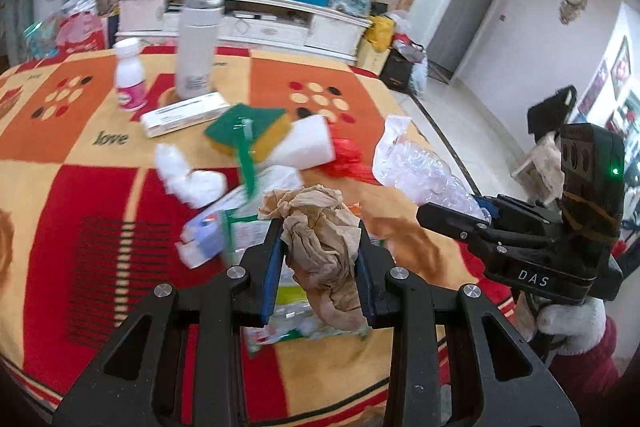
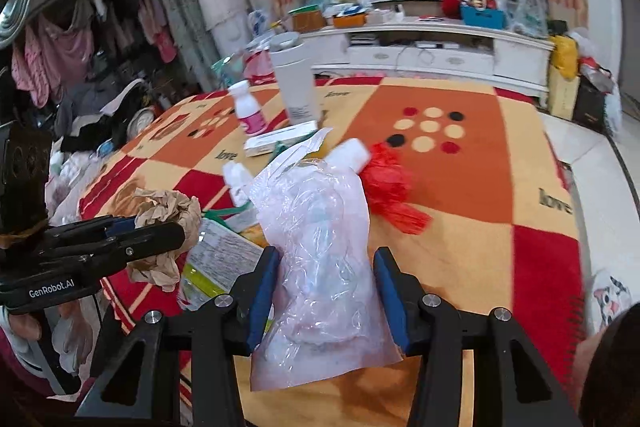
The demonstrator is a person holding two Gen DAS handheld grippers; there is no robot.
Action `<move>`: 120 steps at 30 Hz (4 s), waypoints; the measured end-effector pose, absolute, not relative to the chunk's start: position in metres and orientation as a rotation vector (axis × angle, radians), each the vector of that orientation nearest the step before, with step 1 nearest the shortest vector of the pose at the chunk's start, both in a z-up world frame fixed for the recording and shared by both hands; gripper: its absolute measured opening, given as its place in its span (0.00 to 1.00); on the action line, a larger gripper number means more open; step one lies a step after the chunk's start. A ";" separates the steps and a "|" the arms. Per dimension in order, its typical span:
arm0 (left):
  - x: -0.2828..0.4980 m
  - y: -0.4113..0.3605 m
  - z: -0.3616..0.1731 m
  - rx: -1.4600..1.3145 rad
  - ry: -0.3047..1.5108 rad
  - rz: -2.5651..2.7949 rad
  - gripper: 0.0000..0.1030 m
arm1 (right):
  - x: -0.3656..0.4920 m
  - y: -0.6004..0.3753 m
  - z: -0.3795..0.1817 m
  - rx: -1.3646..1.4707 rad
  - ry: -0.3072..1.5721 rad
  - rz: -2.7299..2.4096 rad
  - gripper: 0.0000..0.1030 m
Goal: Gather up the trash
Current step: 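Carry the paper and plastic bag with both grippers over the black bin, then open both grippers to drop the paper and bag into the bin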
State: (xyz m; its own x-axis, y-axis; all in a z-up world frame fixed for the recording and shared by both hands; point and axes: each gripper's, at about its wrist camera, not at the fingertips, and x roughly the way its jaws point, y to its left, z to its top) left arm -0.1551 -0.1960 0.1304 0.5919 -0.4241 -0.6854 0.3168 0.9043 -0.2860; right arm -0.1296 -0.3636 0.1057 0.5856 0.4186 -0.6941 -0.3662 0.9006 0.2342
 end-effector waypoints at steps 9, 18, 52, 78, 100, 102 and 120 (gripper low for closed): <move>-0.151 -0.247 0.128 -0.066 0.843 -0.490 0.29 | -0.141 -0.406 0.105 0.101 0.823 0.370 0.46; -0.147 -0.273 0.123 -0.019 0.846 -0.511 0.29 | -0.148 -0.434 0.101 0.128 0.824 0.304 0.46; -0.141 -0.376 0.105 0.054 0.883 -0.657 0.29 | -0.178 -0.537 0.087 0.246 0.837 0.111 0.46; -0.150 -0.521 0.086 0.110 0.943 -0.868 0.29 | -0.234 -0.682 0.064 0.407 0.851 -0.206 0.46; -0.135 -0.596 0.056 0.088 0.959 -0.953 0.35 | -0.232 -0.727 0.054 0.440 0.841 -0.329 0.61; -0.133 -0.597 0.054 0.085 0.967 -0.958 0.46 | -0.234 -0.732 0.056 0.461 0.817 -0.349 0.67; -0.138 -0.556 0.065 0.081 0.952 -0.864 0.58 | -0.231 -0.704 0.056 0.450 0.835 -0.285 0.67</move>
State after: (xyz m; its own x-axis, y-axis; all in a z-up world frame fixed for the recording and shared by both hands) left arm -0.1384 -0.5564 0.0647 0.2812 -0.6108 -0.7402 0.6778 0.6724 -0.2974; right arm -0.2309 -0.7043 0.0565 0.6418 -0.0674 -0.7639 0.4137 0.8692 0.2708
